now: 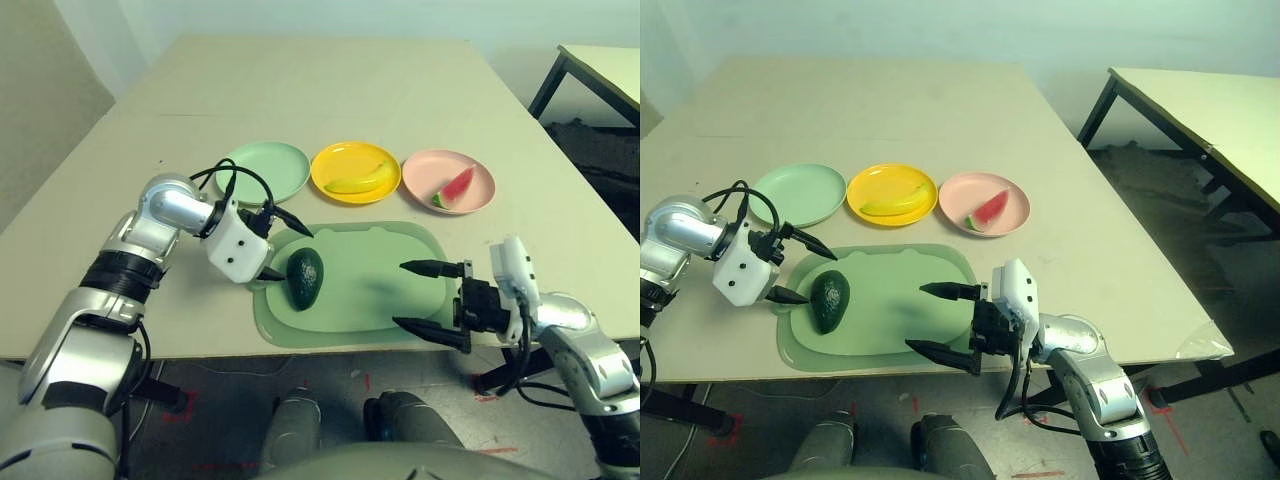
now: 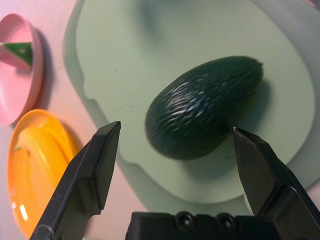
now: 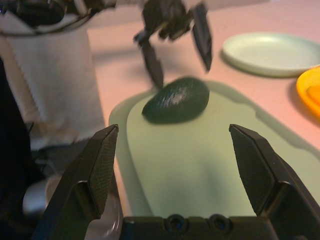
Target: Place the fruits into color-matched plates.
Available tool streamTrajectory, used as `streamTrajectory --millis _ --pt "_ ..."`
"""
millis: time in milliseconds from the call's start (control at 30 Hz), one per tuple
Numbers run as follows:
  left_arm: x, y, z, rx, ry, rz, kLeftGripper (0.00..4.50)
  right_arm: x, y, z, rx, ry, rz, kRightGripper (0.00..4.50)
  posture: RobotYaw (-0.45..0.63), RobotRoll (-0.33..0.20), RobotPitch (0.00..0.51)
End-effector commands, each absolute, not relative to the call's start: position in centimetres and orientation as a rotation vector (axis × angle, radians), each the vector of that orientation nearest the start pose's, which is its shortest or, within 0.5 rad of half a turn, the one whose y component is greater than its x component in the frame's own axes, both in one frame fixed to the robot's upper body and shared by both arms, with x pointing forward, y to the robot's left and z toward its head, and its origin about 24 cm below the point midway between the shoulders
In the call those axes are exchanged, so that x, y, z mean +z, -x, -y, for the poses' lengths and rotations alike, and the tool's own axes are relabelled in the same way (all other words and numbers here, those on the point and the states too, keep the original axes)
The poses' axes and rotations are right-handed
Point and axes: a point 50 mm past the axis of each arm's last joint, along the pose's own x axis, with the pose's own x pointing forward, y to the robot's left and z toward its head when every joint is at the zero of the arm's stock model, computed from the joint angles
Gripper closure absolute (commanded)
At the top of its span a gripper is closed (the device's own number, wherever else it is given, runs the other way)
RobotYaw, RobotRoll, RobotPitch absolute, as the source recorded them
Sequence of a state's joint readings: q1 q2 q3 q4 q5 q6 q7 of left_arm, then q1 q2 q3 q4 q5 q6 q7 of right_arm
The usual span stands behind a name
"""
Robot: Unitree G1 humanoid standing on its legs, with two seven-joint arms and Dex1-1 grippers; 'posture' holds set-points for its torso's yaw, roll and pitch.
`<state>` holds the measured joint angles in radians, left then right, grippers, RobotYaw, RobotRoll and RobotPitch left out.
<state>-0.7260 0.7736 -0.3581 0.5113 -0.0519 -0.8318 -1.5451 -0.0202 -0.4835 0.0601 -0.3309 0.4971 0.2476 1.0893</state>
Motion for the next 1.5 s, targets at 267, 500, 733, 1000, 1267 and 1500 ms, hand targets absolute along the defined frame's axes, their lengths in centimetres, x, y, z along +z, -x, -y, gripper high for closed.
streamTrajectory --millis 267,500,733,1000,1267,1500 --pt "14.3 -30.4 -17.7 -1.812 -1.383 0.071 0.00 11.4 -21.1 13.9 1.320 0.013 0.054 0.04 -0.01 0.000 0.071" --pt "13.4 -31.0 -17.7 -1.819 -1.365 -0.015 0.00 11.5 -20.8 14.0 1.310 0.023 0.055 0.04 -0.03 0.000 0.071" --pt "12.7 -31.4 -17.6 -1.804 -1.310 -0.084 0.59 11.4 -20.5 13.9 1.327 0.044 0.051 0.00 -0.04 0.000 0.068" --pt "12.3 -31.0 -17.7 -1.817 -1.281 -0.112 1.27 11.3 -20.7 13.8 1.330 0.051 0.054 0.00 -0.04 0.000 0.066" --pt "15.6 -33.1 -19.3 -1.581 -1.241 -0.084 1.27 11.2 -20.7 13.8 1.313 0.051 0.067 0.00 -0.03 0.000 0.063" --pt "19.5 -36.7 -24.4 -1.041 -1.238 -0.186 1.27 10.5 -20.9 13.5 1.206 0.022 0.093 0.00 0.00 0.000 0.066"
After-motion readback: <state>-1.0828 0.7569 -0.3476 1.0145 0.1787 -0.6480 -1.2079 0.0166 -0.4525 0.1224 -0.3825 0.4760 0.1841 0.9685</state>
